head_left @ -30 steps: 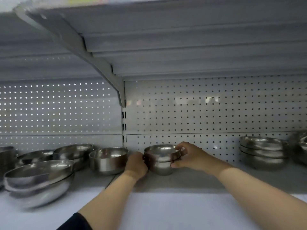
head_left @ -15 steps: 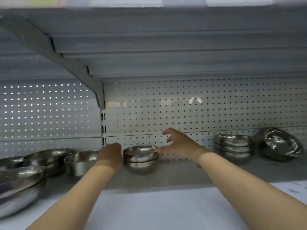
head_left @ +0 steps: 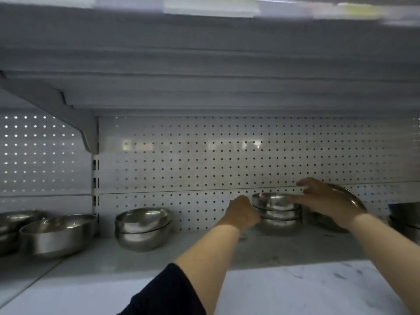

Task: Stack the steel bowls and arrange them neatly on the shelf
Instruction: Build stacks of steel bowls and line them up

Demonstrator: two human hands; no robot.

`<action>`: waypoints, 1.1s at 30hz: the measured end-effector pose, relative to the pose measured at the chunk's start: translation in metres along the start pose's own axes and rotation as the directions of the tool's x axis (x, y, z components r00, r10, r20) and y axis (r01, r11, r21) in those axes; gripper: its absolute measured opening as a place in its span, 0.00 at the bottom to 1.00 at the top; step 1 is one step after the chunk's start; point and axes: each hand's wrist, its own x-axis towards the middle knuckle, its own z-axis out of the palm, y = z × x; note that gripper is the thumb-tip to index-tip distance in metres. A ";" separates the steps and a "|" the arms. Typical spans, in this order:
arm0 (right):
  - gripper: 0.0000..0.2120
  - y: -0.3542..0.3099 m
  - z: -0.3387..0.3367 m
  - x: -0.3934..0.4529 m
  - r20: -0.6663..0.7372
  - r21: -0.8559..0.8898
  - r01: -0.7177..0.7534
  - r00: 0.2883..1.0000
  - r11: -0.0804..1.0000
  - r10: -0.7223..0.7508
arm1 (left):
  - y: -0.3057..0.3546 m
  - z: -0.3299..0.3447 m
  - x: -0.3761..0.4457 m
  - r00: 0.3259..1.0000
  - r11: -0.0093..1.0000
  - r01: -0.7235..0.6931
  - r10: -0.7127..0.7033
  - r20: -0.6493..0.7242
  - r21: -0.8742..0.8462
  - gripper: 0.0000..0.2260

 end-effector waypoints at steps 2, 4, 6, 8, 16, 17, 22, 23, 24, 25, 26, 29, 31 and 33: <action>0.33 0.012 0.003 0.003 0.000 -0.012 0.007 1.000 1.000 -0.007 | -0.002 0.016 0.011 1.000 0.999 0.023 -0.022 0.017 -0.028 0.08; 0.35 0.022 0.006 0.008 0.037 -0.007 0.013 0.999 1.000 -0.013 | -0.008 0.026 0.020 0.999 0.998 0.045 -0.044 0.015 -0.037 0.16; 0.38 0.026 0.009 0.010 0.057 0.040 0.006 0.998 0.999 -0.008 | -0.013 0.034 0.028 0.995 0.994 0.091 -0.089 0.034 -0.054 0.21; 0.41 0.031 0.011 0.012 0.053 0.080 -0.009 0.999 0.997 0.005 | -0.014 0.039 0.030 0.991 0.987 0.121 -0.115 0.061 -0.106 0.22; 0.35 0.043 0.021 0.017 0.115 0.165 -0.106 0.989 0.981 0.088 | -0.012 0.051 0.034 0.997 0.969 0.071 -0.061 0.051 -0.236 0.19; 0.37 0.044 0.022 0.018 0.112 0.167 -0.108 0.990 0.980 0.090 | -0.013 0.051 0.034 0.997 0.968 0.073 -0.063 0.052 -0.240 0.21; 0.32 0.043 0.024 0.016 0.111 0.288 -0.122 0.989 0.950 0.093 | -0.017 0.052 0.034 0.997 0.960 0.068 -0.058 0.044 -0.272 0.23; 0.33 0.043 0.025 0.015 0.105 0.289 -0.120 0.990 0.950 0.093 | -0.017 0.052 0.035 0.997 0.958 0.067 -0.057 0.043 -0.279 0.23; 0.35 0.043 0.026 0.015 0.098 0.286 -0.120 0.991 0.951 0.096 | -0.017 0.052 0.034 0.997 0.956 0.066 -0.056 0.044 -0.286 0.22; 0.36 0.043 0.026 0.015 0.089 0.288 -0.123 0.991 0.950 0.102 | -0.018 0.053 0.035 0.998 0.954 0.066 -0.057 0.041 -0.291 0.21; 0.34 0.043 0.027 0.015 0.085 0.302 -0.115 0.992 0.946 0.094 | -0.018 0.053 0.035 0.998 0.954 0.066 -0.058 0.035 -0.292 0.20; 0.25 0.040 0.029 0.013 0.075 0.336 -0.071 0.996 0.939 0.049 | -0.020 0.051 0.034 0.997 0.958 0.071 -0.073 0.002 -0.279 0.17; 0.20 0.035 0.031 0.010 0.079 0.316 -0.045 0.997 0.948 0.021 | -0.024 0.048 0.035 0.997 0.952 0.069 -0.076 -0.012 -0.299 0.17; 0.15 0.029 0.032 0.005 0.079 0.316 -0.020 0.997 0.949 -0.006 | -0.024 0.041 0.032 0.995 0.943 0.081 -0.094 -0.027 -0.323 0.17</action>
